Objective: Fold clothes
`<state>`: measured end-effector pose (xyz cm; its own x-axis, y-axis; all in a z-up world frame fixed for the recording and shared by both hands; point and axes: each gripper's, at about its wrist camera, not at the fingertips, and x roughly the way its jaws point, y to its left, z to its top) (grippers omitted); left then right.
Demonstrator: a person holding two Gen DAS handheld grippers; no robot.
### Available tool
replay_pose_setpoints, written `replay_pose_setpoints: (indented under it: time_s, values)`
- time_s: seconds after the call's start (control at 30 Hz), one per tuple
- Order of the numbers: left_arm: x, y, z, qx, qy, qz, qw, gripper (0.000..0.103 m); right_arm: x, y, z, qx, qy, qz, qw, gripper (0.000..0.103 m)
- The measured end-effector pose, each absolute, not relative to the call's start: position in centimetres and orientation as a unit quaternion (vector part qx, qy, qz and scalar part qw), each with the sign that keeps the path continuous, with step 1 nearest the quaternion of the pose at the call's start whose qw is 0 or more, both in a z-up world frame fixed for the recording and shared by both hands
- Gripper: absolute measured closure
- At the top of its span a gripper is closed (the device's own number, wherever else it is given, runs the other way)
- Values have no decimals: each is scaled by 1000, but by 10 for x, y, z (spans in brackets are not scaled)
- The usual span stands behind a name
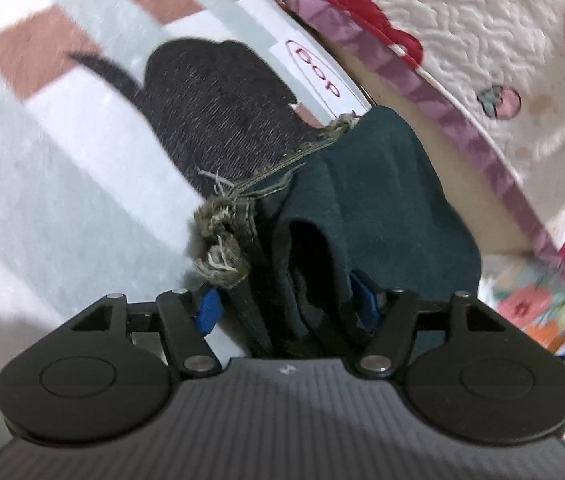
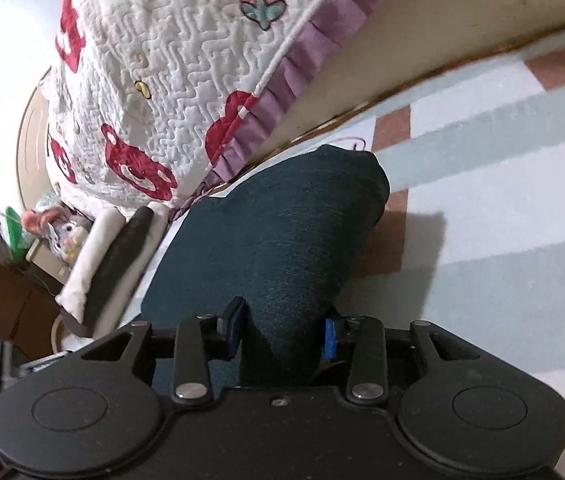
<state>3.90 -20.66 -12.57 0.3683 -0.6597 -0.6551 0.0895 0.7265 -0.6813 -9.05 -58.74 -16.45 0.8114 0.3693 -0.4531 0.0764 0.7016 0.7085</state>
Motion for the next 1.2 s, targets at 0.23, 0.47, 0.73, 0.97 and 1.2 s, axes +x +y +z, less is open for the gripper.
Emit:
replay_pose_setpoints:
  time_s: [0.23, 0.47, 0.73, 0.97, 1.2]
  values:
    - [34, -231, -112, -173, 465, -236, 836, 30, -86, -596, -176, 422, 313, 115, 843, 55]
    - [8, -279, -81, 49, 389, -235, 889, 49, -80, -586, -186, 443, 340, 114, 821, 46]
    - [10, -269, -76, 11, 404, -225, 886, 56, -97, -572, -164, 418, 281, 79, 860, 66]
    - [41, -226, -106, -252, 485, -156, 823, 53, -92, -569, -159, 383, 286, 81, 875, 65]
    - [31, -245, -106, -168, 448, -194, 857, 57, -90, -587, -193, 467, 288, 86, 831, 48]
